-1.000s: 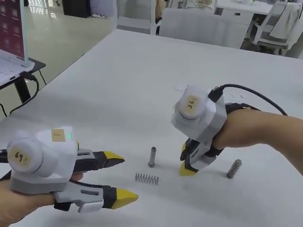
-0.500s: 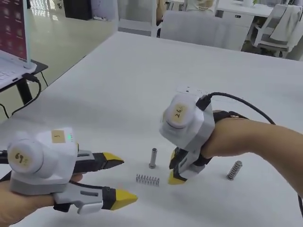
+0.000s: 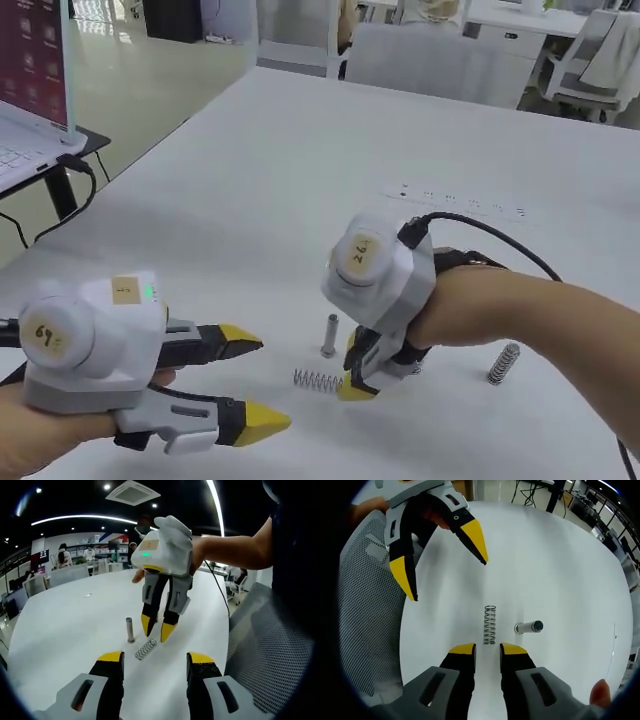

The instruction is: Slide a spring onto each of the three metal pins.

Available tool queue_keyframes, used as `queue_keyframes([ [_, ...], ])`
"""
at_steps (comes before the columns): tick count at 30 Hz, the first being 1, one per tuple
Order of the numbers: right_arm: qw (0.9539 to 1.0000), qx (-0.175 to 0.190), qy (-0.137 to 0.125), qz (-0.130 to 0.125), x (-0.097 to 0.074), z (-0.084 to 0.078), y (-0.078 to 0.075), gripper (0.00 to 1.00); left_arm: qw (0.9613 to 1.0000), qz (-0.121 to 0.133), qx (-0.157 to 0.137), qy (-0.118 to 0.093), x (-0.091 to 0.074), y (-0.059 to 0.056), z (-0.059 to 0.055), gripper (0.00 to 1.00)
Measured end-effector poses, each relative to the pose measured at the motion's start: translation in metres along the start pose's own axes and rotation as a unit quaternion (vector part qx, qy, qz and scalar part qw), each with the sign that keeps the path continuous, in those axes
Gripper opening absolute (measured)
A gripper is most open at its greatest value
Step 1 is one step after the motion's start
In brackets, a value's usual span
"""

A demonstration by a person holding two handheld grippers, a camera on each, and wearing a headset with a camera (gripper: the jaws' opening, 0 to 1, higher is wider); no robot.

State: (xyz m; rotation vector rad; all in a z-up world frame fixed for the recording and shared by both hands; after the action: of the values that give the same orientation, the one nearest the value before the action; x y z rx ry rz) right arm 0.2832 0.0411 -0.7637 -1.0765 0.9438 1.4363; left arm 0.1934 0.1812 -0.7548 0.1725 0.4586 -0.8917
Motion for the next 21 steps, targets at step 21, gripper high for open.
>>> queue_keyframes([
  [21,1.0000,0.005,0.001,-0.003,0.014,0.002,0.001,0.14,1.0000,-0.002,0.000,0.005,0.000,-0.001,-0.003,0.44],
])
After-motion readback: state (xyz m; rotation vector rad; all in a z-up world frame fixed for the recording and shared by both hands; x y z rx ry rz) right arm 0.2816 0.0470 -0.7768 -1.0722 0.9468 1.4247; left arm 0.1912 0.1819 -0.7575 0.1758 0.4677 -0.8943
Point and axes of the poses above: the centre of the closed fingertips' face, and the gripper's own axes: x roughly forward along the fingers, y roughly to its left, z roughly out of its top, the point moved 9 cm from there along -x, roughly backward along the fingers, and after that the axes turned 3 degrees about y, right-handed, at the moved point
